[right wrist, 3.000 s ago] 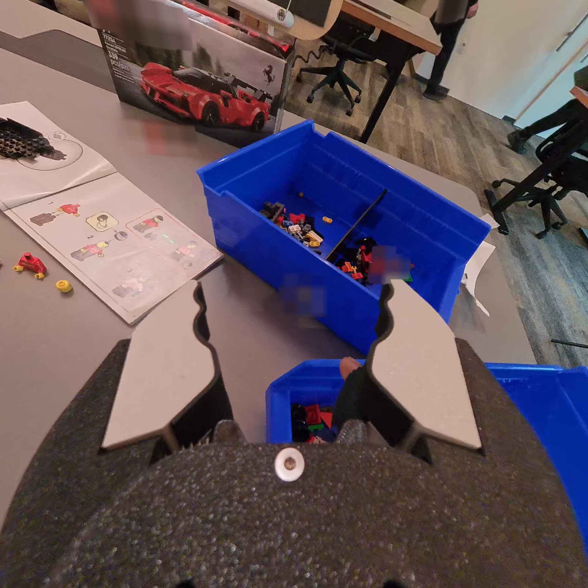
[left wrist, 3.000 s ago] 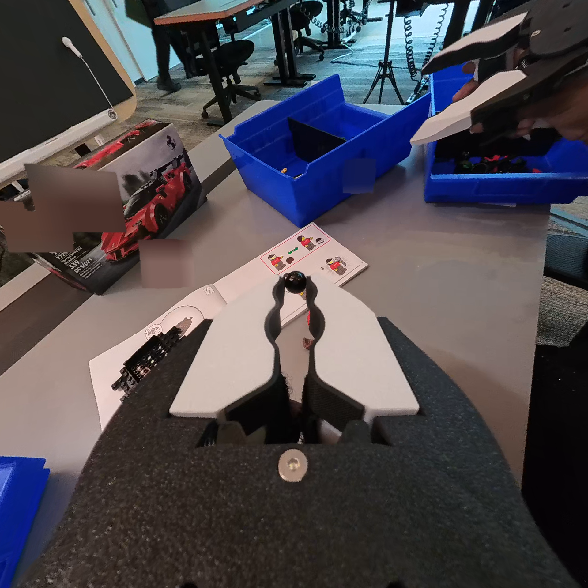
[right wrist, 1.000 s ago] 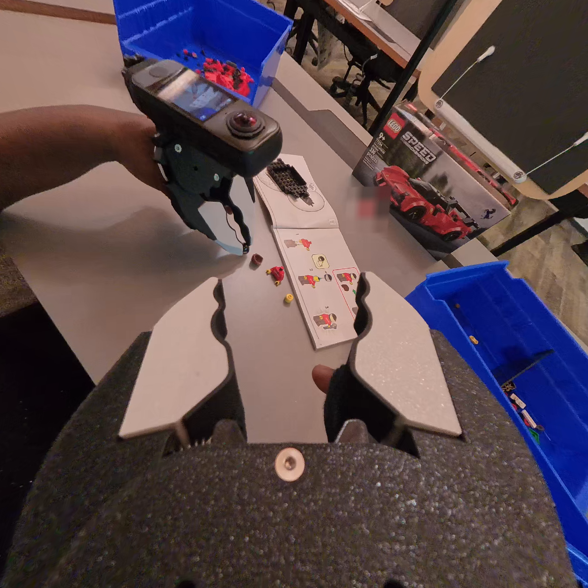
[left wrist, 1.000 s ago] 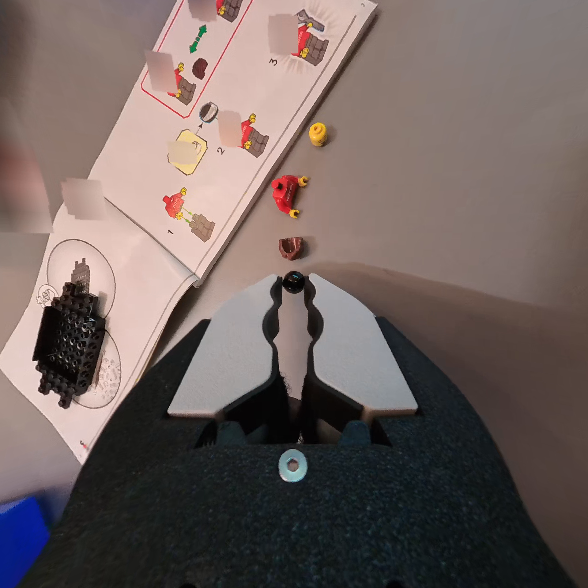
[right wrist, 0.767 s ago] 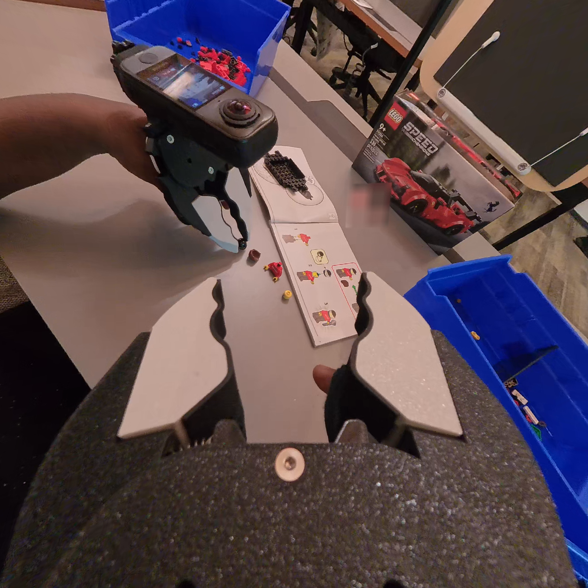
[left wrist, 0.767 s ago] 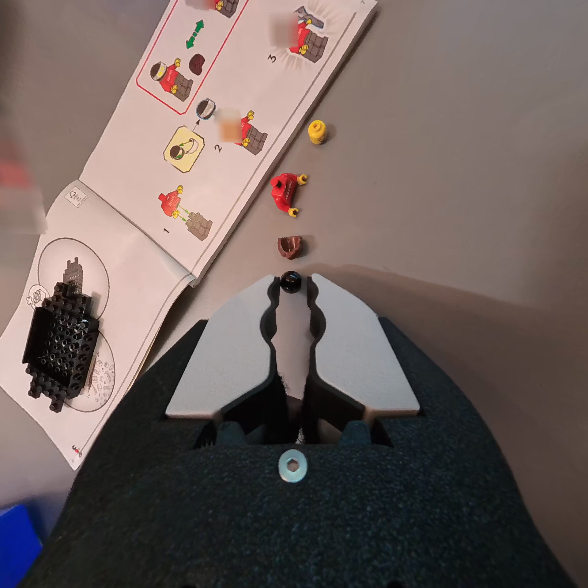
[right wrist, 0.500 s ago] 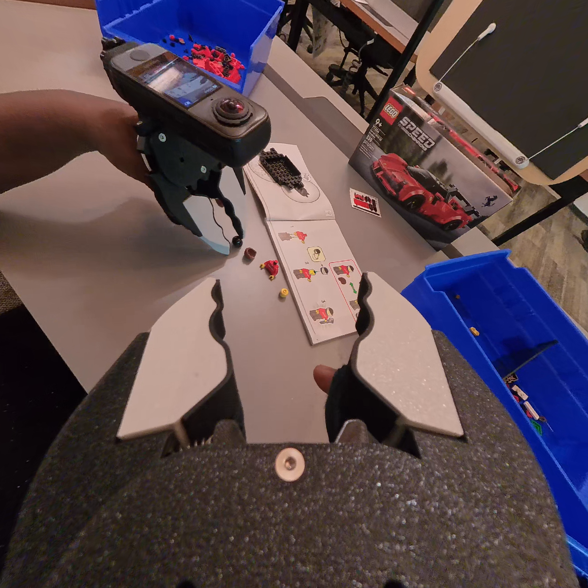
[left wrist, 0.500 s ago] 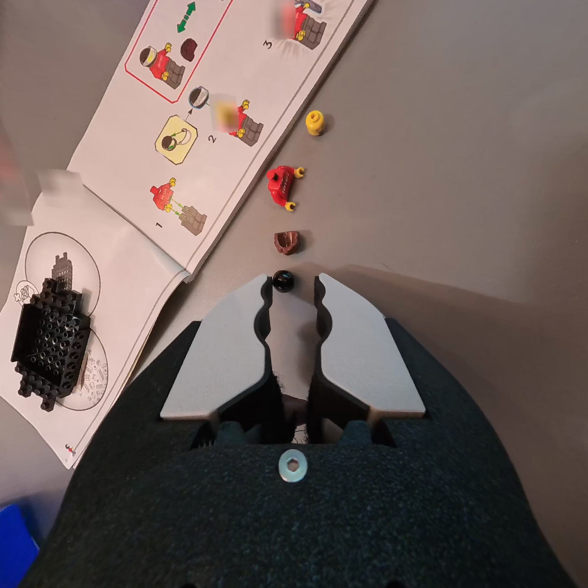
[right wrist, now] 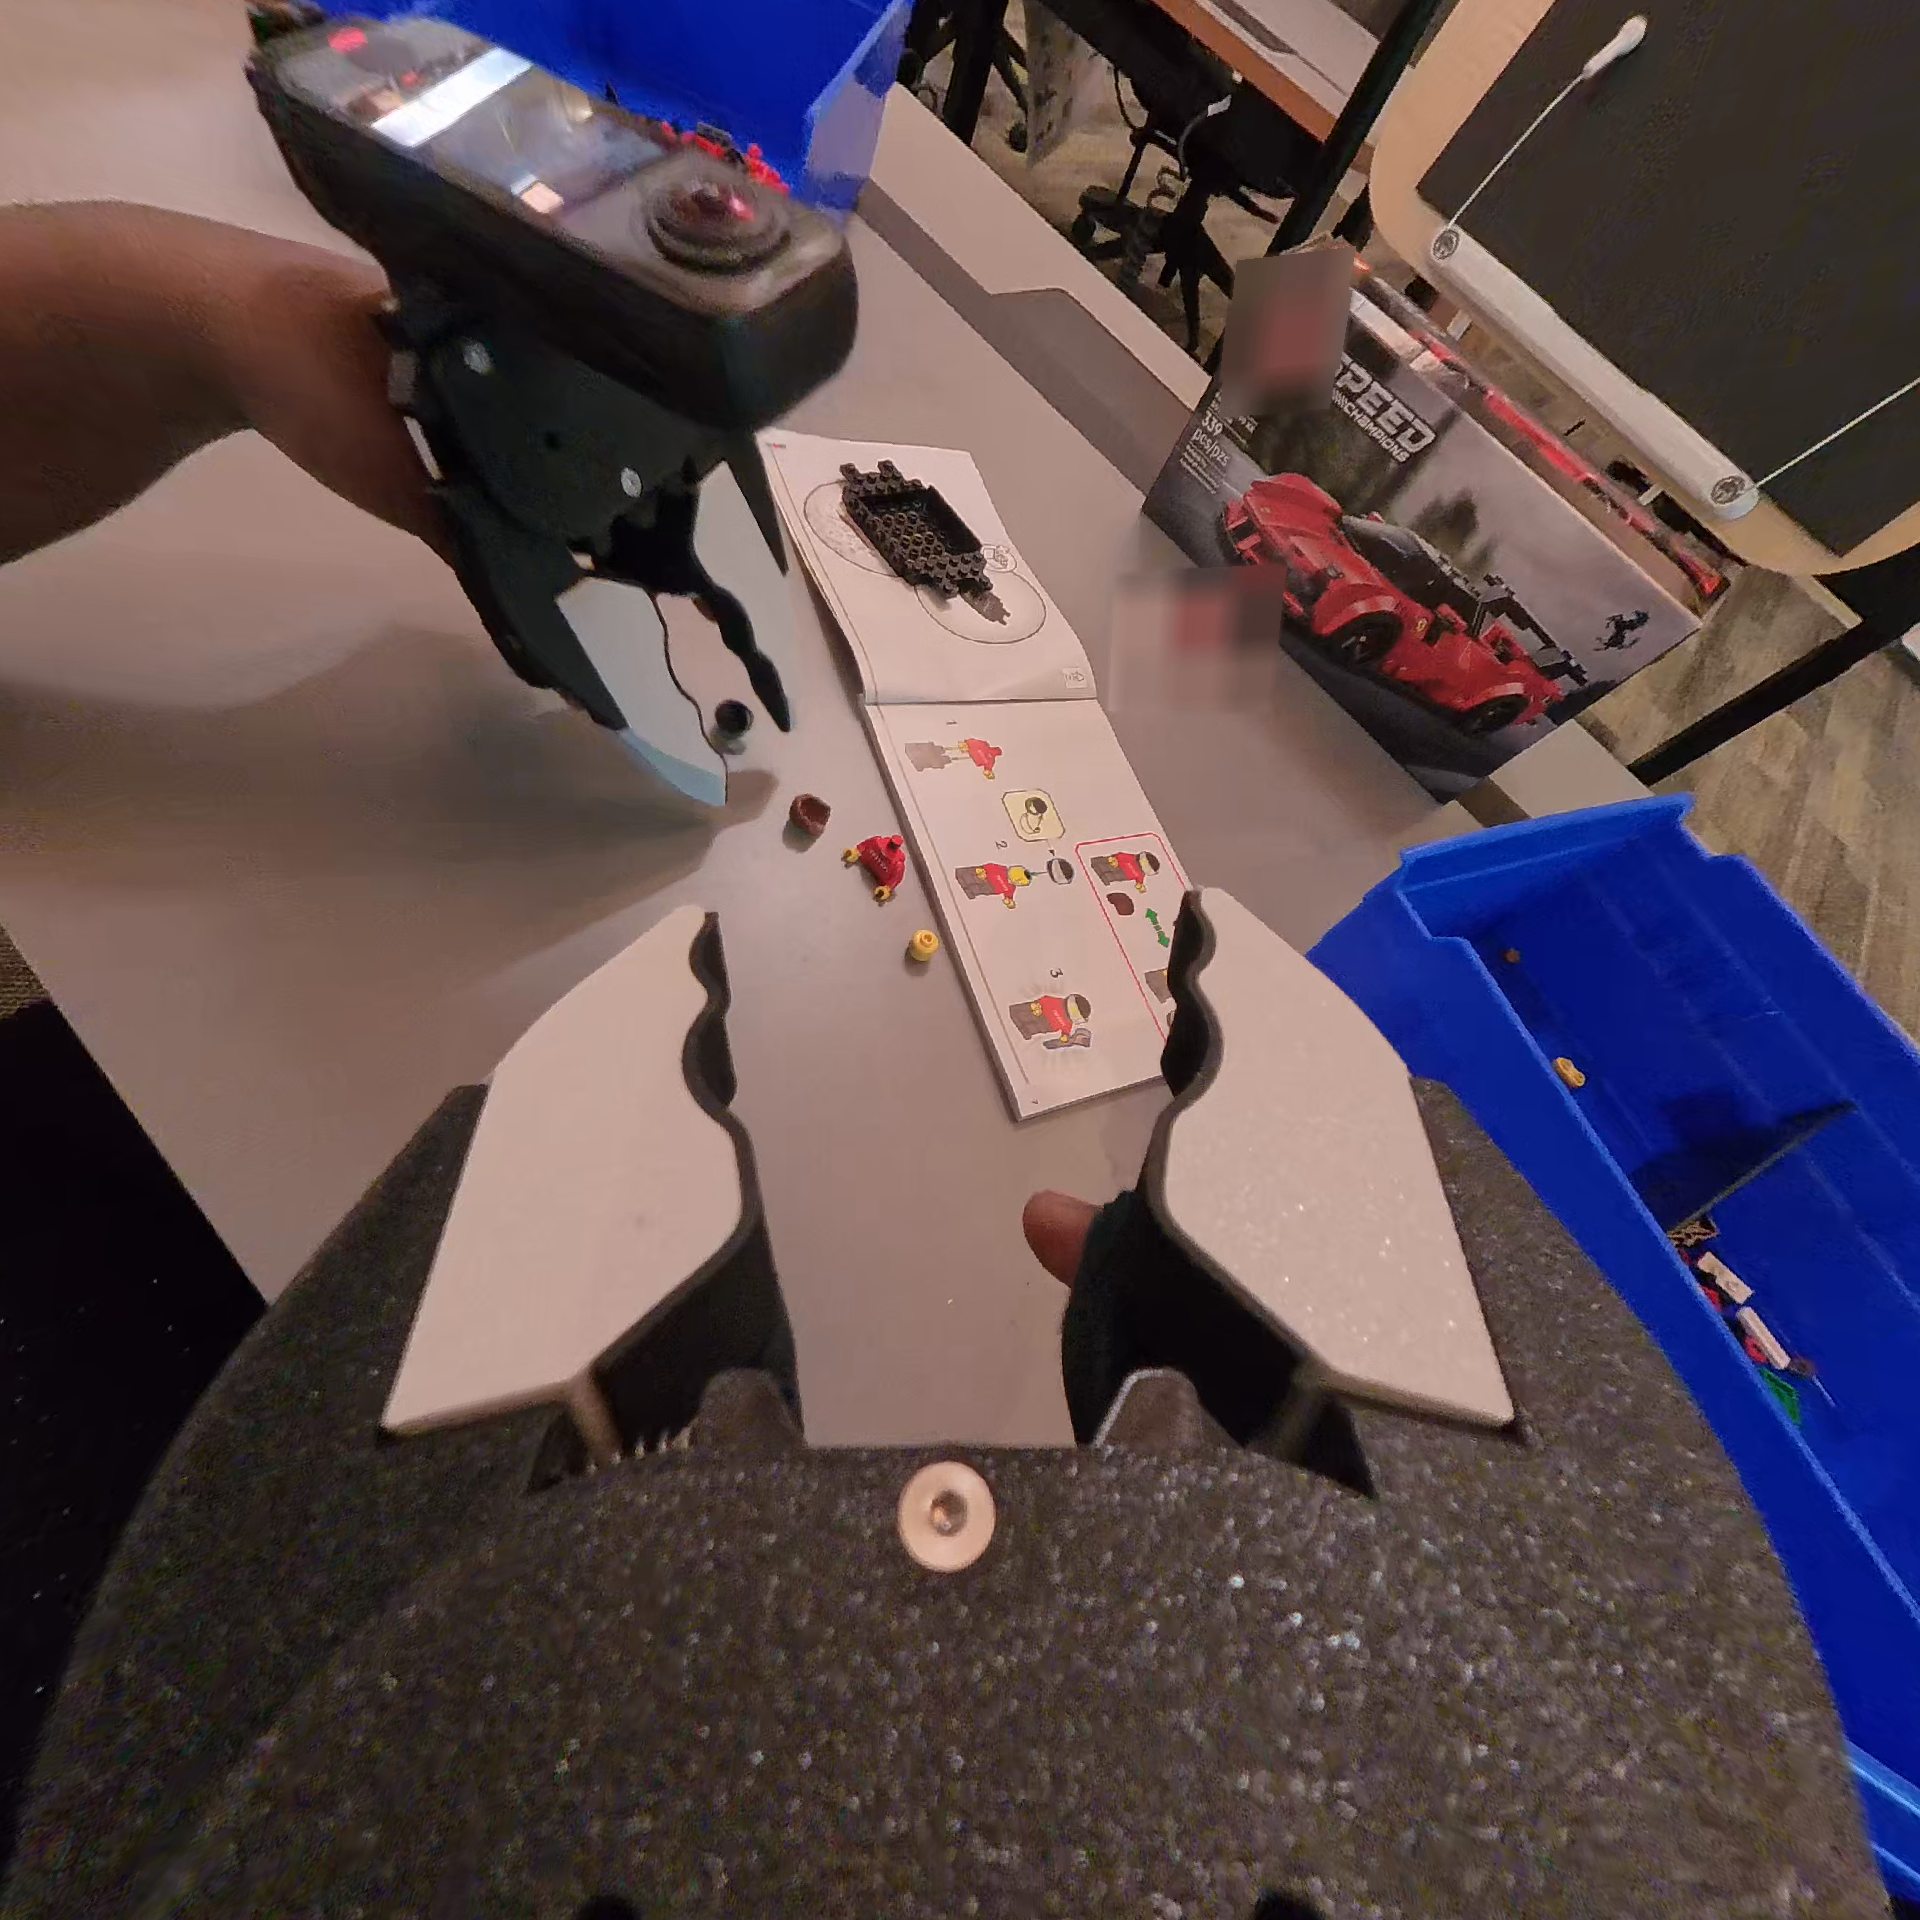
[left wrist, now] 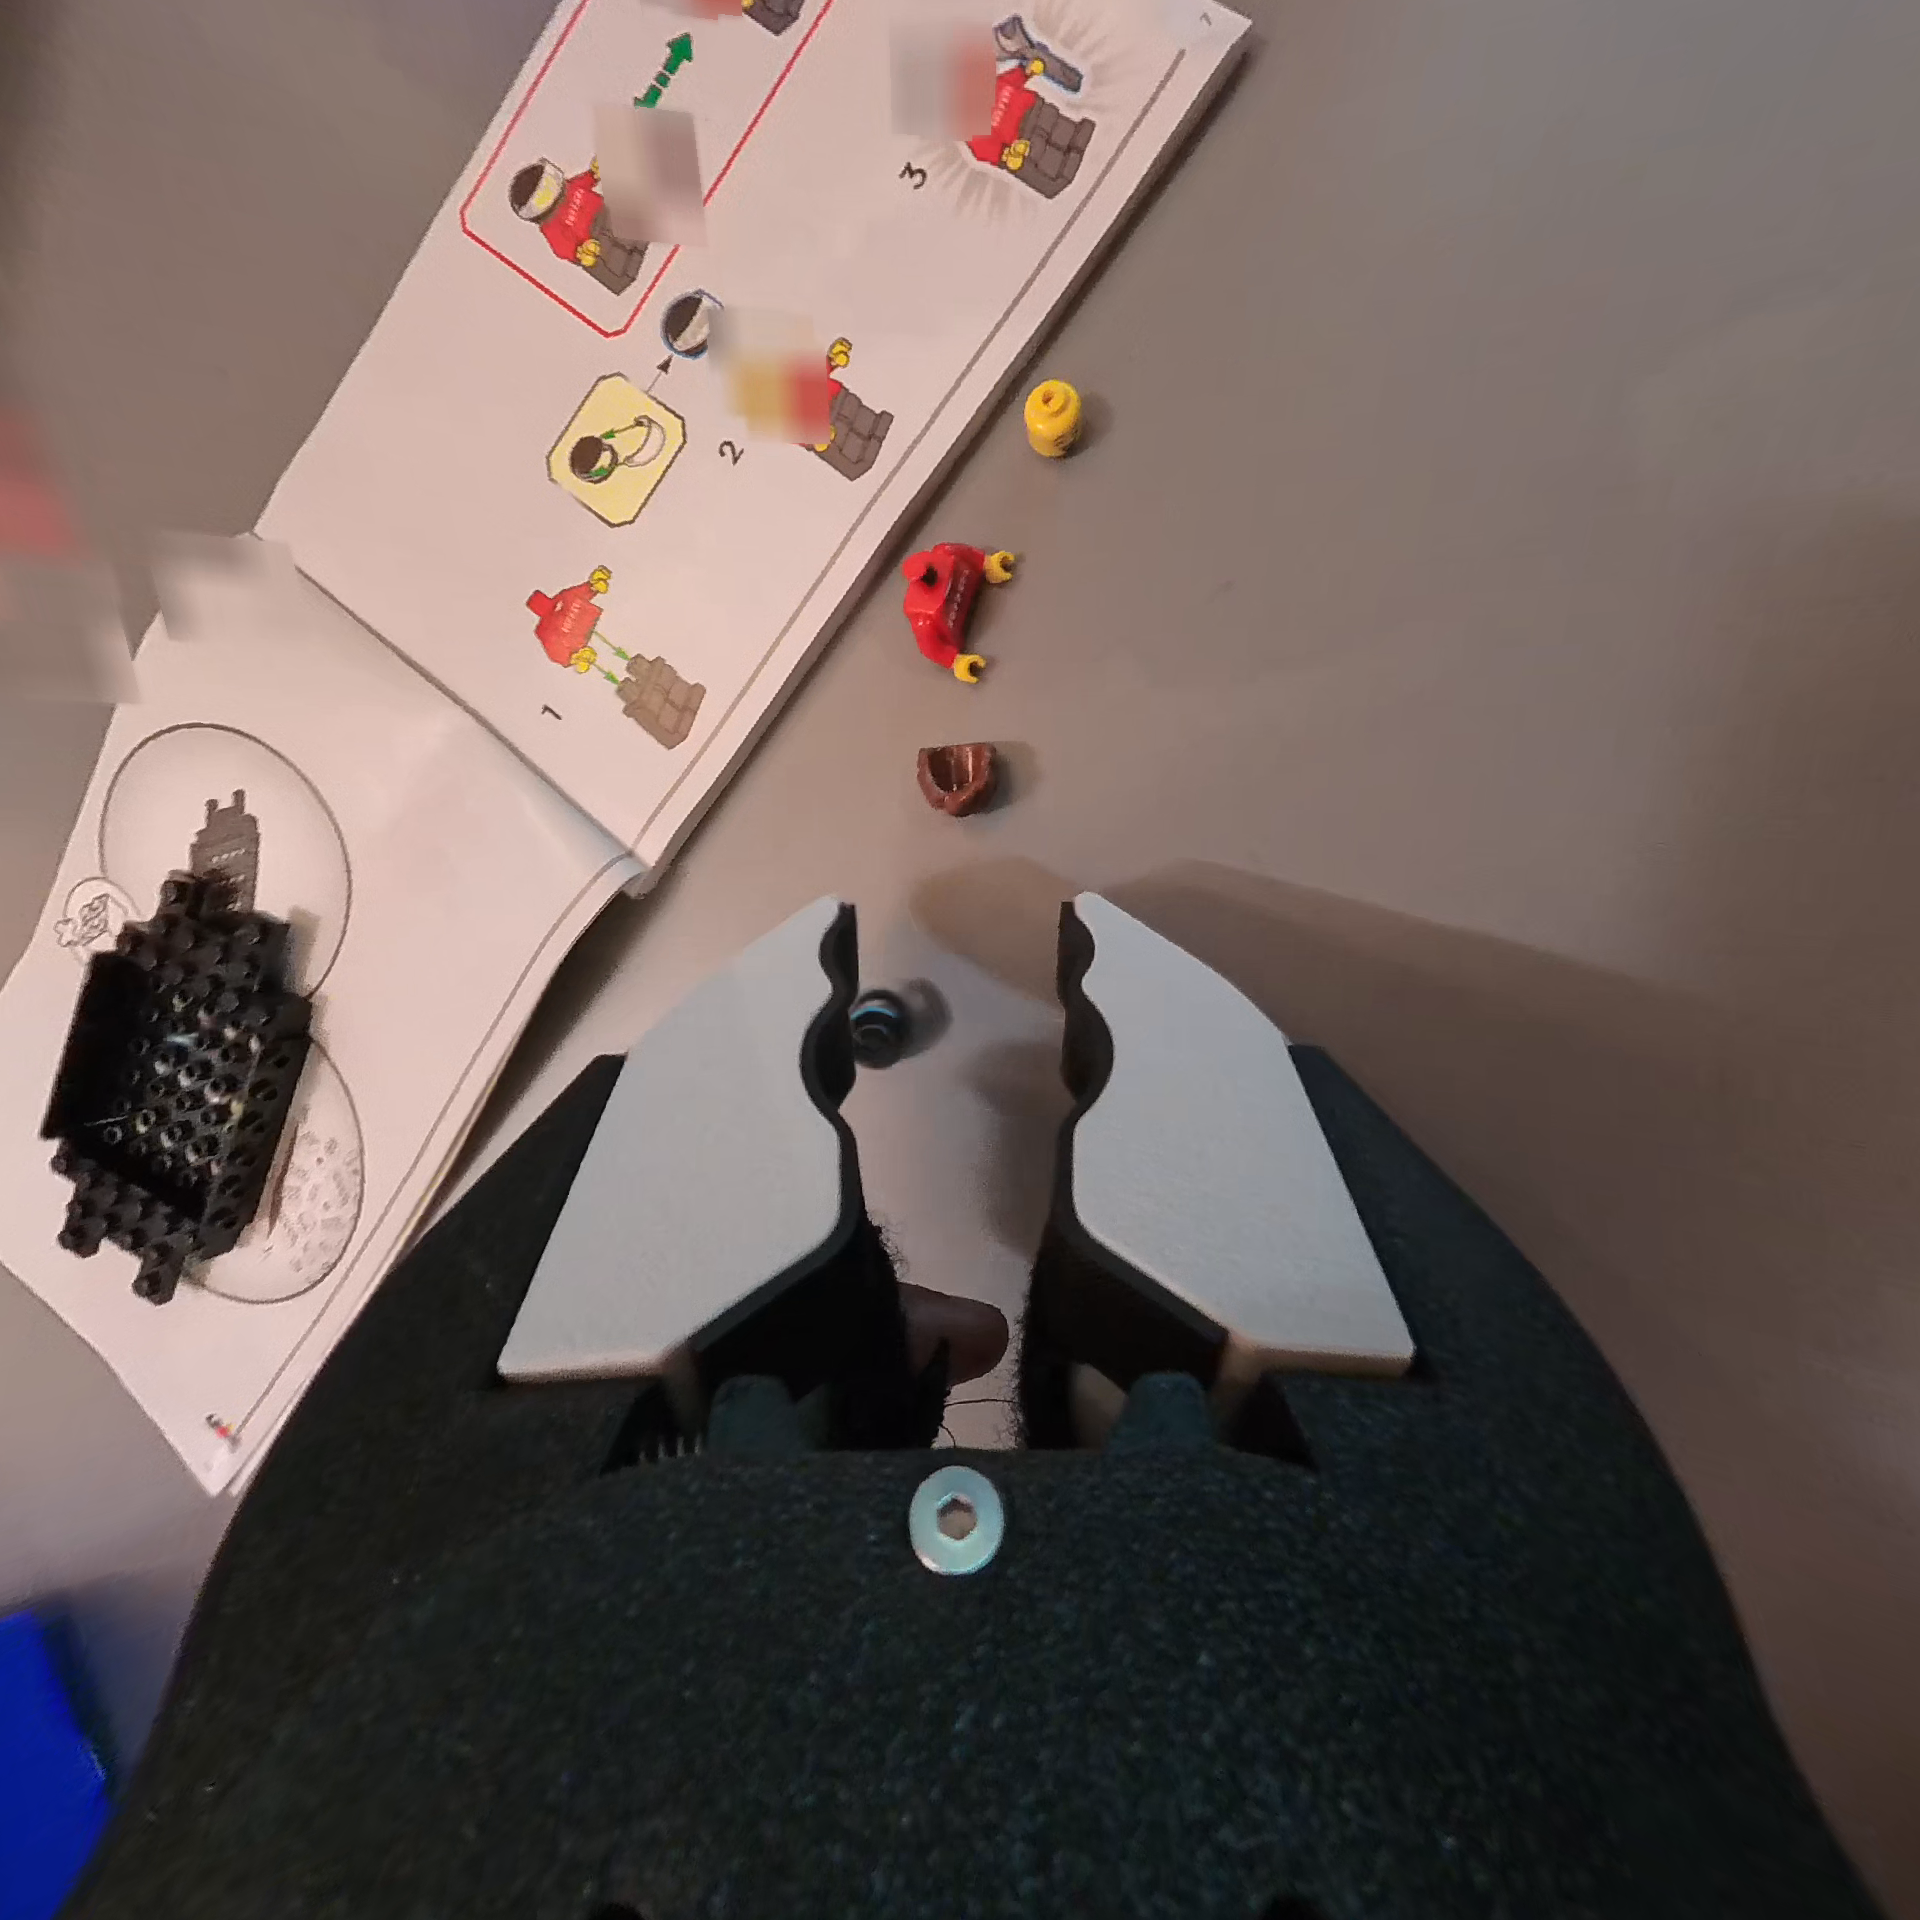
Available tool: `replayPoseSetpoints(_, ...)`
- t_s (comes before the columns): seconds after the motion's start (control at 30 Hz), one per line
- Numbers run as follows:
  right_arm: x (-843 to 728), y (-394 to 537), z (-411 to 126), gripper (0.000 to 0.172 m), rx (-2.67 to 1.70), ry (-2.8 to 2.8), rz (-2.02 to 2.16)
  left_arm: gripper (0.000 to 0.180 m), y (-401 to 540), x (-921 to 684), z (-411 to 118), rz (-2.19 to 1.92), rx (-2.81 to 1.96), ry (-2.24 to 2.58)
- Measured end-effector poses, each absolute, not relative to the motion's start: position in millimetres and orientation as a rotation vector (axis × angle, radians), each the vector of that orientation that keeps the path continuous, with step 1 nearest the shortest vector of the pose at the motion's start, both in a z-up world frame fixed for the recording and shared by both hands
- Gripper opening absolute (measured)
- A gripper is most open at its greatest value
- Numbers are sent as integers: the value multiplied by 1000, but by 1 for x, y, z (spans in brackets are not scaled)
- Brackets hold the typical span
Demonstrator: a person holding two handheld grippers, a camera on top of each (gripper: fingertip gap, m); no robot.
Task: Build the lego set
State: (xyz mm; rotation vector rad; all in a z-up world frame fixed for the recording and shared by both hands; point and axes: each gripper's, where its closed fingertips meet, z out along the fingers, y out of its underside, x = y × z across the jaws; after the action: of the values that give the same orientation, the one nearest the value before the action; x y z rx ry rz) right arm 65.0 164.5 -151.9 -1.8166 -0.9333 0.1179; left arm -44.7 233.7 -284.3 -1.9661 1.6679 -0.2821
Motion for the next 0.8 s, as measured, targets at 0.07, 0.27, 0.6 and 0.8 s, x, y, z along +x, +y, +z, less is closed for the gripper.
replayPoseSetpoints(0.07,66,167,-155,82,-1827,-931,123,36,236,-45,-276,-293,-1946,1630)
replayPoseSetpoints(0.27,97,190,-153,114,-1879,-731,93,93,243,-14,-188,-431,-1746,1220)
replayPoseSetpoints(0.6,169,202,-121,144,-1839,-416,-24,146,210,-17,-79,-375,-1535,850)
replayPoseSetpoints(0.8,171,204,-124,136,-1853,-420,-8,146,215,-30,-76,-353,-1546,838)
